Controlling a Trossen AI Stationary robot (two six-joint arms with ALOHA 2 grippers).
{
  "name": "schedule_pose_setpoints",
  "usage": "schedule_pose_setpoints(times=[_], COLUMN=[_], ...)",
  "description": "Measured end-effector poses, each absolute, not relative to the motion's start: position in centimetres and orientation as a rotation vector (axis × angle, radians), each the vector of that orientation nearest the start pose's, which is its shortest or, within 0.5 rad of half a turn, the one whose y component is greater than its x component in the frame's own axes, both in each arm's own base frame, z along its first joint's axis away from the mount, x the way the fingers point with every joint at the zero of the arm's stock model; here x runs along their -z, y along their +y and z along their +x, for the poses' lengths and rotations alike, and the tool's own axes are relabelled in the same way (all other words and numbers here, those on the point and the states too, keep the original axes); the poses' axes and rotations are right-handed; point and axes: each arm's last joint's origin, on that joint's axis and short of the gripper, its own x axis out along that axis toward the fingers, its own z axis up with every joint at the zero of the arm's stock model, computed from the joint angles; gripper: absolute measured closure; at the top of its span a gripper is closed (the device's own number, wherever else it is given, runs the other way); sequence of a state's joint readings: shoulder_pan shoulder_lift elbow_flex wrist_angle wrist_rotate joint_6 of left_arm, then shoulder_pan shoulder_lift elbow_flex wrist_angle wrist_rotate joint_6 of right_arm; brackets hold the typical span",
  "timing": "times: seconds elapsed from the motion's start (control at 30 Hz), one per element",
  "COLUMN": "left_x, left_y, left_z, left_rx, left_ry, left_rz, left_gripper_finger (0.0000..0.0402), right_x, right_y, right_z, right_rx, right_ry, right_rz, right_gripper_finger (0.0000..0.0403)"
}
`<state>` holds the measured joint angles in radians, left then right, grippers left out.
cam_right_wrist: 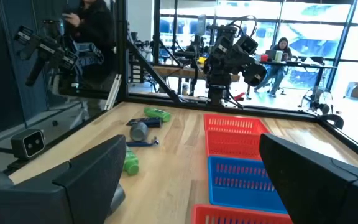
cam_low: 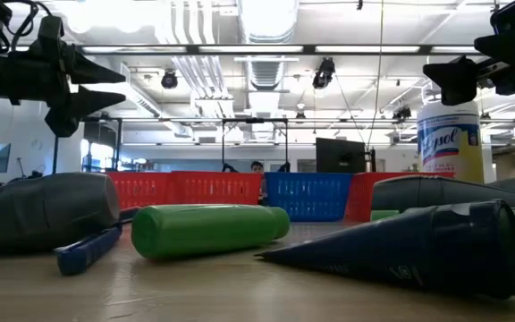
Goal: Pick & Place Travel size toiletries
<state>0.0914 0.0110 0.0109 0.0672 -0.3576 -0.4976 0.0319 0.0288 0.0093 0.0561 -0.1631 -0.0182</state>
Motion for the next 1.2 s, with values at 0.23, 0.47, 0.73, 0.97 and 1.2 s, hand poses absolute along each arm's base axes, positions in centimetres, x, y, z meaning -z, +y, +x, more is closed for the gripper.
schedule_pose_setpoints(times=[0.23,0.47,0.73,0.97,1.2], left_x=[-17.3,-17.3,-17.3,-17.3,-17.3], left_y=[1.9,1.9,1.9,1.9,1.9], left_z=[9.4,9.4,9.4,9.4,9.4], left_rx=[-0.423,-0.423,-0.423,-0.423,-0.423], left_ry=[-0.177,-0.177,-0.177,-0.177,-0.176], left_rz=[-0.498,-0.498,-0.498,-0.498,-0.498], left_gripper_finger=[0.0213,0.0213,0.0213,0.0213,0.0213], right_x=[-17.0,-17.4,-19.5,-20.4,-19.0], right_y=[0.8,0.8,0.5,0.0,1.0], right_z=[9.8,9.8,9.5,9.1,10.2], right_rx=[-0.195,-0.197,-0.252,-0.201,-0.097], right_ry=[-0.039,-0.058,-0.212,-0.386,-0.004], right_rz=[-0.021,0.186,1.101,1.304,1.516], right_gripper_finger=[0.0039,0.0039,0.0039,0.0039,0.0039])
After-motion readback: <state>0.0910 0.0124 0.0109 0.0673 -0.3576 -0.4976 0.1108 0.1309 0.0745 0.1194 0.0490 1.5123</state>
